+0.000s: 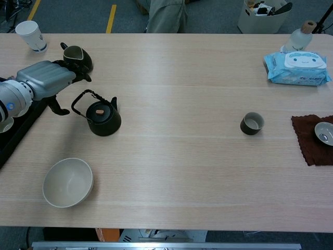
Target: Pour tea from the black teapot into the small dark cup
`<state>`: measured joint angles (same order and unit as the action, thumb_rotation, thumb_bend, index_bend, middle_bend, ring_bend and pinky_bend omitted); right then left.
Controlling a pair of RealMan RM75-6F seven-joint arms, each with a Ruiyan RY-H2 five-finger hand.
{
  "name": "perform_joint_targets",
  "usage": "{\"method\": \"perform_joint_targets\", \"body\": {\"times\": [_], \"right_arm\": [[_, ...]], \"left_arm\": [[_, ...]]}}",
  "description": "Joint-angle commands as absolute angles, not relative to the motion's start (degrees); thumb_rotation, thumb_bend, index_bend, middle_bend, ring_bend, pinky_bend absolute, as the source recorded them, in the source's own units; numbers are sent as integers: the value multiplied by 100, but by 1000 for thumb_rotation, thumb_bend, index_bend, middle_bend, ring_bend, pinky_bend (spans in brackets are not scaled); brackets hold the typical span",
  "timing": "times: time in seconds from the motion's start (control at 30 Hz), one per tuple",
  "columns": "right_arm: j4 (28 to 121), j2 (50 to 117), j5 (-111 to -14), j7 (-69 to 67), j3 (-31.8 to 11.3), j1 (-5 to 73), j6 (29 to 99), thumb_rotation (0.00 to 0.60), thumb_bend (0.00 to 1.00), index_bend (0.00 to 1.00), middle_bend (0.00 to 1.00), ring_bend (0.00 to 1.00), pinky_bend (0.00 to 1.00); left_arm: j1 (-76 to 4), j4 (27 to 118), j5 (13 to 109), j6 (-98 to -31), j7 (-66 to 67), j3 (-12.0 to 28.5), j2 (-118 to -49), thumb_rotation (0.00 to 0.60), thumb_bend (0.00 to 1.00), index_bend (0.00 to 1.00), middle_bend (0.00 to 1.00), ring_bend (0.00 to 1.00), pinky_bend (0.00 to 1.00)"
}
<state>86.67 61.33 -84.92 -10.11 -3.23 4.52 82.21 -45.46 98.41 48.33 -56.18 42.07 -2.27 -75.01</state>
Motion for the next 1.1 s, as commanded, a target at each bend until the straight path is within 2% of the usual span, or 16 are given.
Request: {"method": "perform_joint_targets", "body": {"times": [0.03, 0.67, 1.1], "right_arm": [[8658, 6139, -8490, -1020, -323, 449, 8221, 600, 66, 337, 325, 263, 283], [8634, 6108, -8492, -1106, -295, 432, 8173, 600, 66, 337, 325, 263, 284], [8660, 6096, -8442, -1086, -291, 385, 8185, 600, 66, 337, 325, 263, 283]], "left_arm": [[-4560, 9744, 4891, -5638, 4268, -249, -7571, 600, 211, 111, 0, 0, 76], [-4695, 9443, 4611, -5561, 4681, -326, -7852, 600, 211, 109, 0, 0, 76], [-4785, 9009, 4912, -5487, 4394, -142, -8117, 600, 211, 109, 0, 0, 76]]}}
